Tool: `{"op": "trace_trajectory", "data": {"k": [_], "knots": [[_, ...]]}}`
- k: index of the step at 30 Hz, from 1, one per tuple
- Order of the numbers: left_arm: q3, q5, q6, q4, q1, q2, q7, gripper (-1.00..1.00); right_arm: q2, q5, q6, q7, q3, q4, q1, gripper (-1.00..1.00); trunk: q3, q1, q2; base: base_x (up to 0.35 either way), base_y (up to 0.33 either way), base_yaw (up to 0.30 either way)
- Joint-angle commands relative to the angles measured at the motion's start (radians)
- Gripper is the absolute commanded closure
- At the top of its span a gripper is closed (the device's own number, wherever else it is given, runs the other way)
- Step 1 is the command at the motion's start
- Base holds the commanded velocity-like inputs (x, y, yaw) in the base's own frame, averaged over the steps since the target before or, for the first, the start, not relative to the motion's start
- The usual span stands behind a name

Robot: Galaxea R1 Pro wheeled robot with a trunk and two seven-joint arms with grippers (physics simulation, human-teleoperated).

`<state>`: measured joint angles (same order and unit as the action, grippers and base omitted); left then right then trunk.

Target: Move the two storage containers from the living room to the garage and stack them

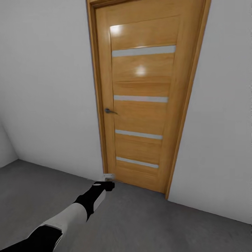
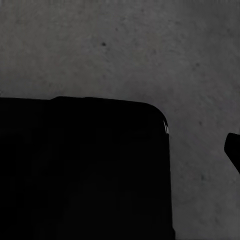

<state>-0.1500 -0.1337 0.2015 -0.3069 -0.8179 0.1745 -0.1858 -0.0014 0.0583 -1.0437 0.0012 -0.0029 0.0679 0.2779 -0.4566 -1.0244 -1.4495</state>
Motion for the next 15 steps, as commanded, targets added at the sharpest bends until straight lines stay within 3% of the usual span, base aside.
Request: {"op": "trace_trajectory", "data": {"k": [1, 15], "knots": [[-0.007, -0.011, 0.004, -0.001, 0.0, 0.0, -0.008, -1.0, 0.0, 0.003, -0.003, 0.0, -0.001, 0.0, 0.0, -1.0, -0.001, -0.001, 0.0, 0.289, 0.213, -0.263], [-0.007, -0.012, 0.005, -0.001, 0.0, 0.0, -0.006, -1.0, 0.0, 0.003, -0.003, 0.0, 0.0, 0.001, 0.0, -1.0, 0.003, -0.001, 0.0, 0.286, 0.214, -0.263]]}}
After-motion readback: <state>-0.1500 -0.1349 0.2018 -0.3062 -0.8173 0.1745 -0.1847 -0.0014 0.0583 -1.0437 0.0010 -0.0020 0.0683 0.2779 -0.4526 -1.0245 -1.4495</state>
